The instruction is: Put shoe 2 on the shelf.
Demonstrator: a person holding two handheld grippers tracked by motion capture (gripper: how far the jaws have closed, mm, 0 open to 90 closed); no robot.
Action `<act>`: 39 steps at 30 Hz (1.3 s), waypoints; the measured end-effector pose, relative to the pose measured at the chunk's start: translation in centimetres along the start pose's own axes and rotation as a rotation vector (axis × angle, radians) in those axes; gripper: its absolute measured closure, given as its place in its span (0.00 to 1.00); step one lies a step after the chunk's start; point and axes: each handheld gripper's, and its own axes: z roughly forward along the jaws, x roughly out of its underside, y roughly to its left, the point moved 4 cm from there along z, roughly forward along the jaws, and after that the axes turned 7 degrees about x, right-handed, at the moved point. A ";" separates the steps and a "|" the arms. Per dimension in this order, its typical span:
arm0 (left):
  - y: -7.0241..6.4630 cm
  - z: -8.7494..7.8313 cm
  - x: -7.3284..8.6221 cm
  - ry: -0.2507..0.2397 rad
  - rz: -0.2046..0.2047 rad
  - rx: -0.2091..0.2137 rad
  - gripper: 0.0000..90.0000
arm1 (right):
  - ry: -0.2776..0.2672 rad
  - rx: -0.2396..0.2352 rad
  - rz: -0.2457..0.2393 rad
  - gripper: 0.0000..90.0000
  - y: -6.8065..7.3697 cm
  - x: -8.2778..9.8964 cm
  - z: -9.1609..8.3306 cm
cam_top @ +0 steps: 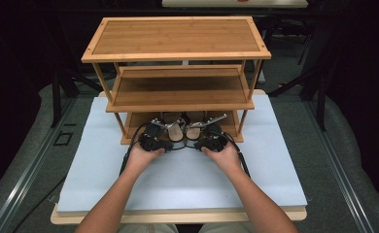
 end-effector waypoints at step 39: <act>-2.1 -10.5 8.5 -0.106 0.022 -0.010 0.48 | -0.033 0.052 -0.064 0.48 -0.5 7.5 -10.4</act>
